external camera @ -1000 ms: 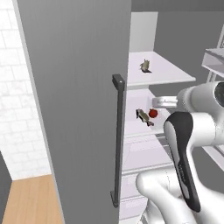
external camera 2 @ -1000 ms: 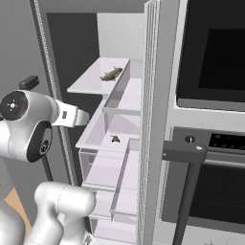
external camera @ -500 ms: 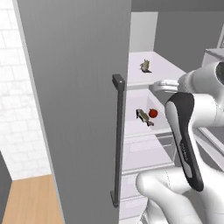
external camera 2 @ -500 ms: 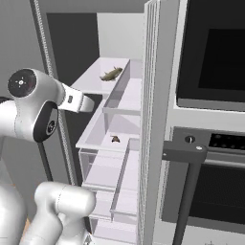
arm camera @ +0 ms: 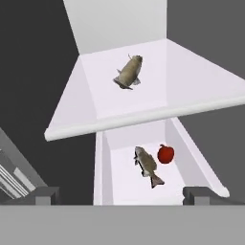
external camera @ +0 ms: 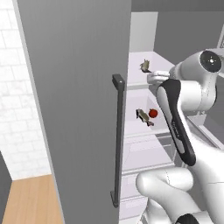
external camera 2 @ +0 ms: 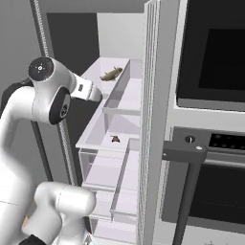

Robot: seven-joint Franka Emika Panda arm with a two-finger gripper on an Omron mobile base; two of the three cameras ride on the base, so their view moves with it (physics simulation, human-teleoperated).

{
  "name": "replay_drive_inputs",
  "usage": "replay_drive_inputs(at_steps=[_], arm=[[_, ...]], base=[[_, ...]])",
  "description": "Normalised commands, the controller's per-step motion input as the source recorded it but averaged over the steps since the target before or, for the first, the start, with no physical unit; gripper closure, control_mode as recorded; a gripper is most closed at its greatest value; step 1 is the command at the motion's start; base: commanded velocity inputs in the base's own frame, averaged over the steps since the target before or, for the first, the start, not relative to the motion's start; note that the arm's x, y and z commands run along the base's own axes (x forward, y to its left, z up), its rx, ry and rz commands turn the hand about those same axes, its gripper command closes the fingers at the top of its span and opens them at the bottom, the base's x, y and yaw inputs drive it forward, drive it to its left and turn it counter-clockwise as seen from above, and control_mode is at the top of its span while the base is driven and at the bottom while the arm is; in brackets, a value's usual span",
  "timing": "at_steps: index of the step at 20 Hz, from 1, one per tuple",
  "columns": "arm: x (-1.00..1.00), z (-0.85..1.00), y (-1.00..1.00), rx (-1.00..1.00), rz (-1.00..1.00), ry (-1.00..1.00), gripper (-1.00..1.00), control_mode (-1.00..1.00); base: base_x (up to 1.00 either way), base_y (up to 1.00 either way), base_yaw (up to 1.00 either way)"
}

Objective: Place one bell pepper and one fish in each tupperware on the nearby counter, to pack two identical lunches.

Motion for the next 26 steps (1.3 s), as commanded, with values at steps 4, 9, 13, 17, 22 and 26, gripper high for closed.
replay_drive_inputs(at_steps=[4, 9, 13, 17, 22, 26], arm=[[0.65, 0.0, -0.13, 0.03, 0.0, 0.0, -1.0, -1.0], [0.54, 0.0, -0.08, 0.01, 0.0, 0.02, -1.0, -1.0], [0.5, 0.03, 0.0, 0.0, 0.0, 0.09, -1.0, -1.0], [0.48, 0.0, -0.06, 0.0, 0.01, 0.07, -1.0, -1.0], [0.53, 0.0, -0.07, 0.0, 0.04, 0.05, -1.0, -1.0], [0.6, -0.06, -0.01, 0.0, 0.02, 0.01, -1.0, -1.0]], base=[[0.0, 0.0, 0.0], [0.0, 0.0, 0.0], [0.0, 0.0, 0.0], [0.0, 0.0, 0.0], [0.0, 0.0, 0.0], [0.0, 0.0, 0.0]])
